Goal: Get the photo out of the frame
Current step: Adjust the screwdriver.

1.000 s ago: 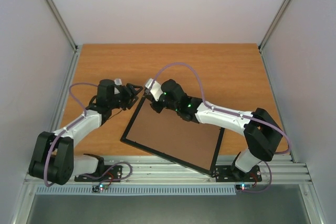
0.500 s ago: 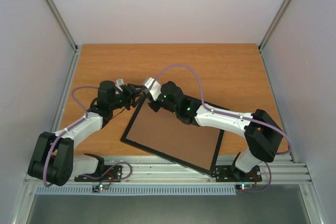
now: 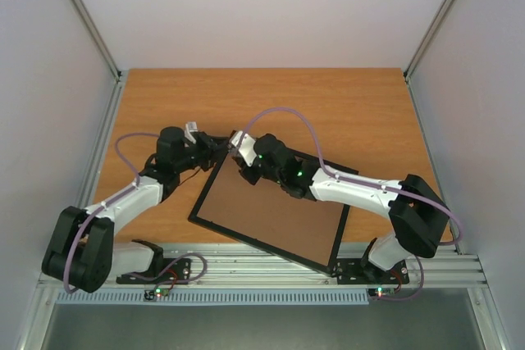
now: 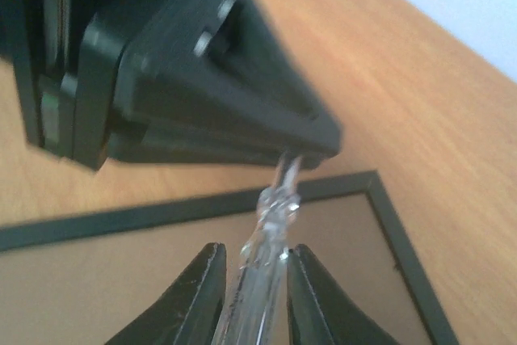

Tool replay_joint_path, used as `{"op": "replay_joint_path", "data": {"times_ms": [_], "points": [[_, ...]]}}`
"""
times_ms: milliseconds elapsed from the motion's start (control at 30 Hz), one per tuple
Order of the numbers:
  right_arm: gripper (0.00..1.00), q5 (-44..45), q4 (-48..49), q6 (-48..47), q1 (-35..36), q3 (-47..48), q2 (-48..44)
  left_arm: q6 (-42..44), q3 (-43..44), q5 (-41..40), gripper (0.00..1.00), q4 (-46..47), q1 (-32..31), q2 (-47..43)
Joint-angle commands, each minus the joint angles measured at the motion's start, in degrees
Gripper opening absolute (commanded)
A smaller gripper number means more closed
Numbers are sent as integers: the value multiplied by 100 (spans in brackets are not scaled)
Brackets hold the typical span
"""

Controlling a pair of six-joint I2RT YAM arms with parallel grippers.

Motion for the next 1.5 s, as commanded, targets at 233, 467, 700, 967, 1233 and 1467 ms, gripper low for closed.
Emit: {"op": "replay_joint_path", "data": {"times_ms": [233, 467, 700, 967, 1233, 1467], "points": [[45, -468, -2382, 571, -43, 930, -283, 1855, 130, -987, 1, -386, -377, -594], [45, -77, -2823, 933, -69, 1364, 47, 2012, 134, -1154, 0, -452, -474, -656], [42, -297, -3053, 1202, -74, 1676, 371, 2035, 96, -1228, 0, -336, -483, -677], [42, -550, -3105, 1522, -78, 1856, 658, 2006, 69, -1274, 0, -263, -496, -627], [28, -335, -3153, 1621, -76, 2017, 918, 1935, 15, -1295, 1, -143, -500, -554], [3, -258, -3493, 1340, -147, 2255, 1145, 2097, 34, -1381, 4, -326, -501, -409]]}}
